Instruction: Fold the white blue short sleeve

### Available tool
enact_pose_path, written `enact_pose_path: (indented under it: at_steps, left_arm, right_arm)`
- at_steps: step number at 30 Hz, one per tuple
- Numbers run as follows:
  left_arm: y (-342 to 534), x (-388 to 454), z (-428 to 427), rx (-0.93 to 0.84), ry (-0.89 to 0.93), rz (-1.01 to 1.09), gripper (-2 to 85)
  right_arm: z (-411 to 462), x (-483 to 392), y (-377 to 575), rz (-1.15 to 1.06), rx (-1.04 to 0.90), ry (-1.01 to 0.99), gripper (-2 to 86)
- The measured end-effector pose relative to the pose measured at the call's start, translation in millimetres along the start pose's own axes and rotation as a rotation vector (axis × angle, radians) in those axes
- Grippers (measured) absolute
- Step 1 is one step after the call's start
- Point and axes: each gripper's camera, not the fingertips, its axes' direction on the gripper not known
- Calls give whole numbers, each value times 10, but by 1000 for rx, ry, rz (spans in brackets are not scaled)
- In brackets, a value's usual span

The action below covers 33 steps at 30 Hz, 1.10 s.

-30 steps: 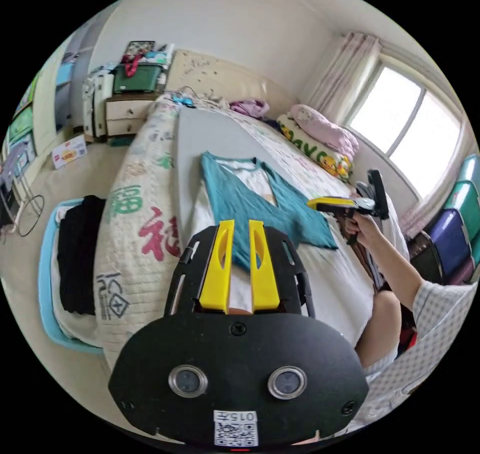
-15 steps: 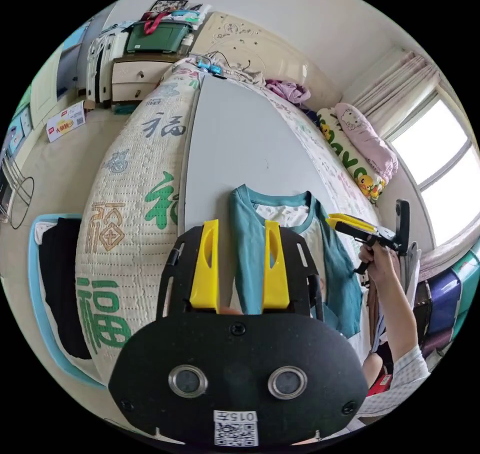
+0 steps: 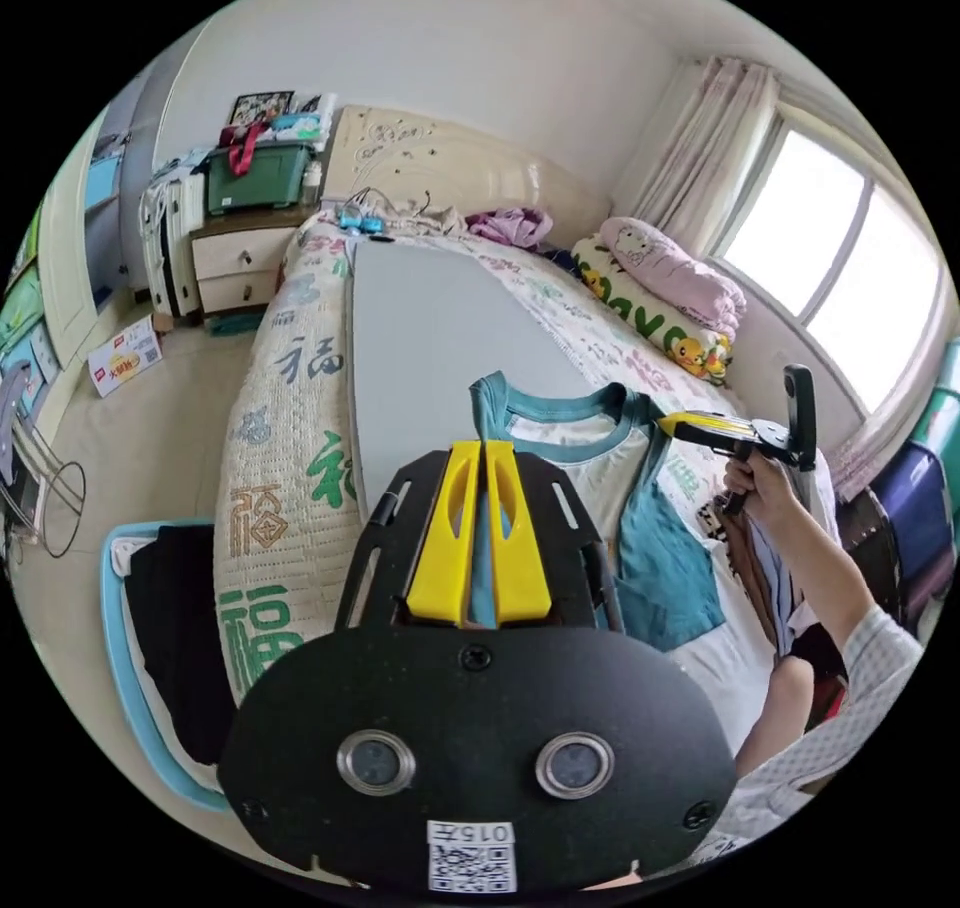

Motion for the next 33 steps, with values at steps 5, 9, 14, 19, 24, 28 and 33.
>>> enact_pose_path:
  at_steps: [5, 9, 14, 19, 24, 28, 33]
  left_arm:
    - [978, 918, -1490, 129, 124, 189, -4]
    - [2392, 1631, -2181, 107, 187, 394, -2]
    - [3554, 2089, -1947, -259, 219, 489, 0]
    - [3869, 2320, -2131, -353, 158, 455, 16]
    - [3879, 2457, -2277, -256, 179, 337, 78]
    - [4049, 2850, -2111, -239, 143, 435, 84]
    - [4141, 3058, -1895, -357, 54, 527, 81]
  right_arm:
    - [-1453, -916, 1064, -198, 99, -69, -8]
    - [-1954, -1586, 2152, -416, -20, -165, -7]
    - [-1612, -2261, 3306, -600, -465, -207, 0]
    - [-1734, -2450, 3553, -551, -555, -229, 23]
    - [-2138, -2693, 3681, -415, -361, -234, 84]
    - [-2143, -3128, 3868, -493, -322, -205, 107]
    - [-1898, -3435, 3978, -526, -397, -90, 88]
